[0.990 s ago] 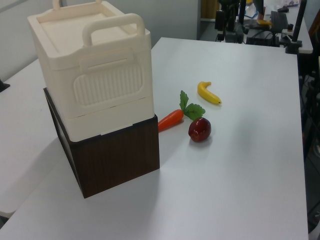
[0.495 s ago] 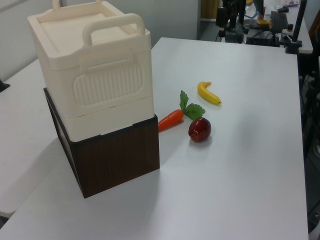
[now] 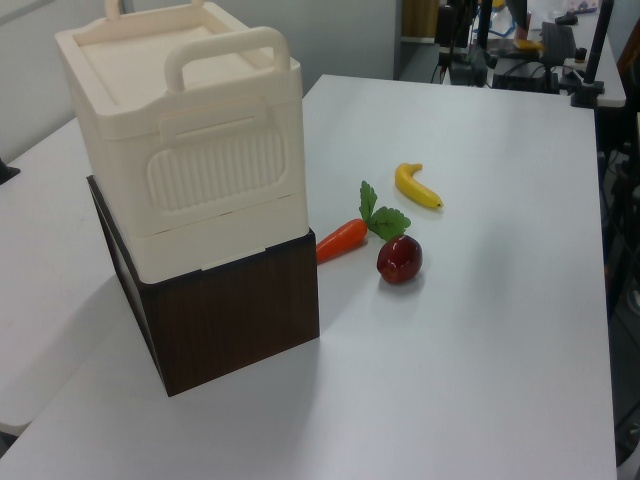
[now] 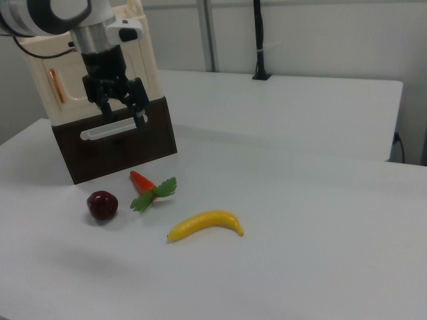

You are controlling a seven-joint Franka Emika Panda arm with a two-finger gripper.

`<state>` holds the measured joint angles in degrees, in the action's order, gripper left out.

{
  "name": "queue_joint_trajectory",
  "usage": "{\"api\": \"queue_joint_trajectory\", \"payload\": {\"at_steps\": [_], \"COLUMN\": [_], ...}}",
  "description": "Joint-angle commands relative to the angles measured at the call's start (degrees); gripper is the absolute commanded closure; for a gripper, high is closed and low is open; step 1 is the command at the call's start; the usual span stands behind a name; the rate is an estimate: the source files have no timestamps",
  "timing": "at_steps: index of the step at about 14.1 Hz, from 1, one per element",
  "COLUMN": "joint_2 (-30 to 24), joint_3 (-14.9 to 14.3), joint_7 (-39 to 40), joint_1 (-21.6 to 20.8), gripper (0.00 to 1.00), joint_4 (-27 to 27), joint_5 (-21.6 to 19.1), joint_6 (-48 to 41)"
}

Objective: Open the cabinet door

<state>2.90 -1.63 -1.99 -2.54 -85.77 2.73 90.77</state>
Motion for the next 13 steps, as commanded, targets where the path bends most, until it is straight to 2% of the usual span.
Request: {"api": "queue_joint_trajectory", "payload": {"at_steps": [1,8,10,12,13], "joint_2": [-0.45,0.61,1.05,2.10,2.63], "joint_3": [0.14,0.49,0.58,0.58,0.58], "joint_7": [3.48,4.54,5.06,7.52,11.27], "joint_1": [-3.34,-11.86,-14.14,-15.21,-15.30], "gripper": [0.00,0.00,0.00,0.00,0.00], "joint_4": [0.16,4.04,4.04,4.12,4.12], "joint_5": [0.53,-1.24,-1.58,-4.38,-7.44], "joint_6": [1.51,8.44,14.13,17.06,18.72]}}
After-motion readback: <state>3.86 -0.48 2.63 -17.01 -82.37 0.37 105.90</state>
